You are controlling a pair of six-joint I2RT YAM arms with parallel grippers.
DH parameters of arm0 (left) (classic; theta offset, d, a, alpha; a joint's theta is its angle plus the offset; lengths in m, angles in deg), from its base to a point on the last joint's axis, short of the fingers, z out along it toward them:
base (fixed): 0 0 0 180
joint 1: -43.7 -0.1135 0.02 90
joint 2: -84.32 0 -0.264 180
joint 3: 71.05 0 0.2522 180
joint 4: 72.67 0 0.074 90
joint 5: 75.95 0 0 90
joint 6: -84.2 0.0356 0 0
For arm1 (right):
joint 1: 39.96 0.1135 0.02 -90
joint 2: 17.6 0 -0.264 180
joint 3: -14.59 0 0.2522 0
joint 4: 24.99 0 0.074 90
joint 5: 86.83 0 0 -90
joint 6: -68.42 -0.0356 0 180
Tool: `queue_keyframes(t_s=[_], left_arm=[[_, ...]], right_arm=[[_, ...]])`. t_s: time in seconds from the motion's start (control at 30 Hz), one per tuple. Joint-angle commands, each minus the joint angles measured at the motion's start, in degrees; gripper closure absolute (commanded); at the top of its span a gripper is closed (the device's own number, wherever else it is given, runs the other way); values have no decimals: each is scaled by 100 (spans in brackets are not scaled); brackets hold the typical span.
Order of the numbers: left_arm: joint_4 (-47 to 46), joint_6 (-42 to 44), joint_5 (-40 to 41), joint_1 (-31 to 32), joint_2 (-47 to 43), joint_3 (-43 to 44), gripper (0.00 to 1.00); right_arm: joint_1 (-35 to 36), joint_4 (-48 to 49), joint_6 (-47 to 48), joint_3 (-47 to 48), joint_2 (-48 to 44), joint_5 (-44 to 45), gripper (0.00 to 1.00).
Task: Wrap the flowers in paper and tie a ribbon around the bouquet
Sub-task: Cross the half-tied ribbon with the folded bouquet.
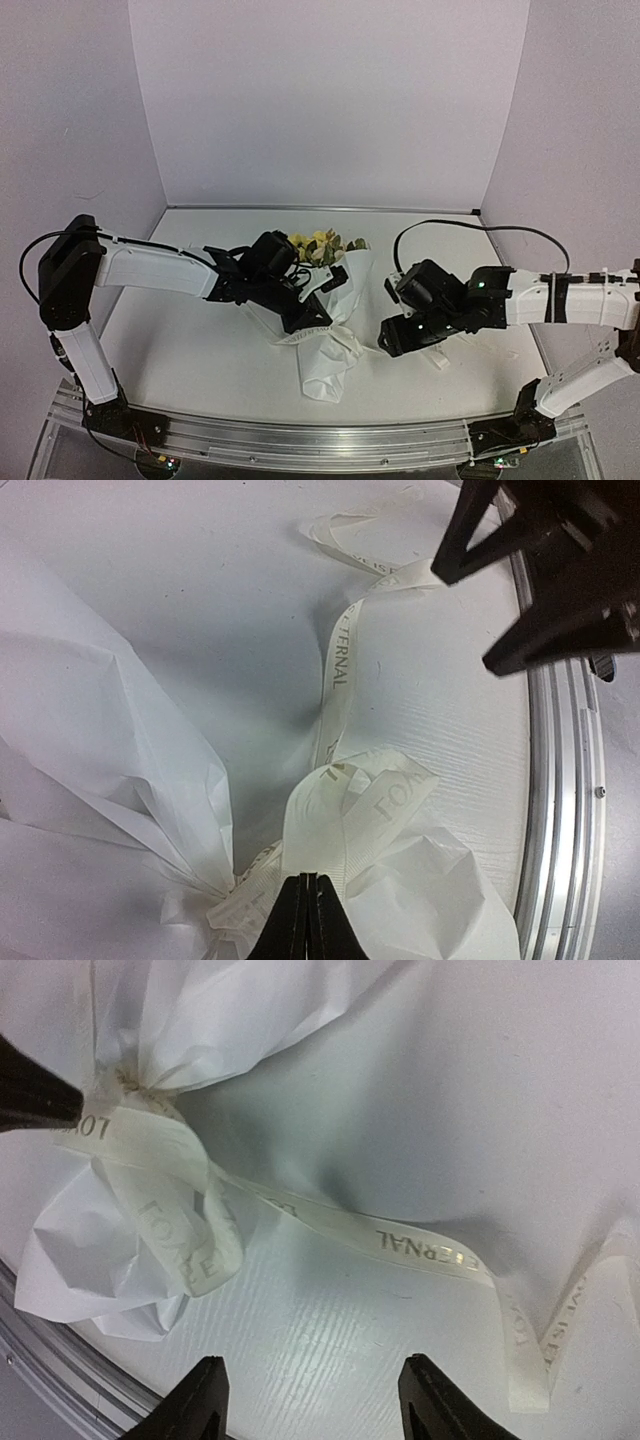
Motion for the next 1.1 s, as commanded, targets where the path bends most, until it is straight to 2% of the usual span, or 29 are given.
queue_keyframes(t_s=[0.0, 0.07, 0.2, 0.3, 0.43, 0.7, 0.83, 1.07], left_arm=[[35, 163, -109, 43, 91, 355, 97], [19, 119, -12, 40, 61, 412, 94], [-81, -41, 112, 31, -84, 492, 82], [-189, -144, 205, 28, -195, 501, 72], [-430, -295, 412, 15, -389, 416, 64], [-733, -552, 753, -146, -733, 89, 60], [-731, -602, 785, -226, -974, -87, 59], [-730, -654, 812, -340, -1291, -340, 59]], right_arm=[[-430, -1051, -673, -252, -571, 913, 36], [-744, -1267, -1031, -581, -762, 931, 35], [-1141, -1490, -1558, -1106, -1043, 978, 34], [-1281, -1545, -1539, -1193, -1043, 1131, 32], [-1789, -1489, -1560, -1043, -833, 1172, 29], [-2021, -875, -2230, -158, 444, 939, 31], [-2038, -562, -2697, -60, 871, 1168, 38], [-2260, -107, -2984, 0, 1491, 1272, 44]])
